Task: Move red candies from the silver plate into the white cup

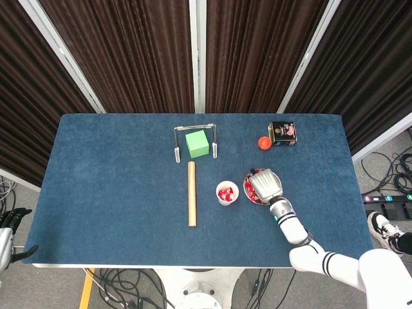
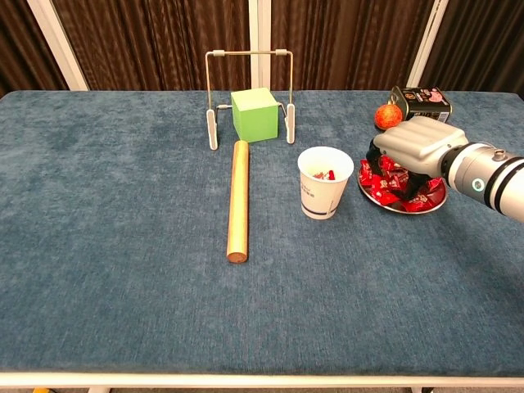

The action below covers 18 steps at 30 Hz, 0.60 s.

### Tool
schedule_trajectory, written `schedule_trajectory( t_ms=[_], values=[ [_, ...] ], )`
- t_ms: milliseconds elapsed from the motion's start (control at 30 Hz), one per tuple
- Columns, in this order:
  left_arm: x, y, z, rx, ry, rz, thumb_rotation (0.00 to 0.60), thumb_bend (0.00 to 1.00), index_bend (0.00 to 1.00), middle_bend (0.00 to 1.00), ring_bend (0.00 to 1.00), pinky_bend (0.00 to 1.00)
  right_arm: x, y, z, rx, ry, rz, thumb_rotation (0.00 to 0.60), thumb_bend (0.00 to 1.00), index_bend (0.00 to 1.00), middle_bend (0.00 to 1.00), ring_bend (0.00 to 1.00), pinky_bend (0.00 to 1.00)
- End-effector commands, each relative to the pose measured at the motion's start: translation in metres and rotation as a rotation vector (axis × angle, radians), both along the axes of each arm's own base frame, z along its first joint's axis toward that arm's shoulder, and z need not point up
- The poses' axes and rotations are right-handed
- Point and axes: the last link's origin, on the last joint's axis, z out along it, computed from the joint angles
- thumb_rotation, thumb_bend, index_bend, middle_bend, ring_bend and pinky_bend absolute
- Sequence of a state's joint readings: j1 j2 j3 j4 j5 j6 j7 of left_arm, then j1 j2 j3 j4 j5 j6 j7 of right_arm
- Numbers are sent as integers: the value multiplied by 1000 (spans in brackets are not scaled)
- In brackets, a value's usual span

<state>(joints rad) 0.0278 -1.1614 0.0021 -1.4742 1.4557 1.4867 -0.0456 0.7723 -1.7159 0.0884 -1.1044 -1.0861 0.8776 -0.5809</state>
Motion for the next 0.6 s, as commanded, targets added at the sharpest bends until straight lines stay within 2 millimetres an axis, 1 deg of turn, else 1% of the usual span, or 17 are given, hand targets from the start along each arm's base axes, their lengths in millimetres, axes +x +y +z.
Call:
schedule_trajectory(
  t_ms=[33,133,233,300,400,500,600],
  values=[
    [-1,-1,0,1,-3,-1,600,0,267,283,197,214,2,-1,1,-9,-7,6,600,321,618,267,754,1000],
    [-2,-2,0,4,-4,2,600,0,267,283,197,214,4,-1,11,-32,-26,20,600,327,634,273,755,1000],
    [-1,-1,0,1,-3,-1,600,0,267,284,197,214,13,-2,30,-68,-79,40,600,327,634,277,754,1000],
    [0,-1,0,0,-2,-7,600,0,267,283,197,214,23,-1,47,-94,-116,72,600,327,634,283,754,1000],
    [3,1,0,3,-2,-17,600,0,267,283,197,214,40,5,66,-101,-183,114,600,327,634,289,753,1000],
    [5,1,1,3,0,-22,600,0,267,284,197,214,55,10,76,-95,-209,160,600,327,634,295,753,1000],
    [6,1,1,5,2,-19,600,0,267,283,197,214,67,13,76,-74,-231,180,600,327,634,297,752,1000]
  ],
)
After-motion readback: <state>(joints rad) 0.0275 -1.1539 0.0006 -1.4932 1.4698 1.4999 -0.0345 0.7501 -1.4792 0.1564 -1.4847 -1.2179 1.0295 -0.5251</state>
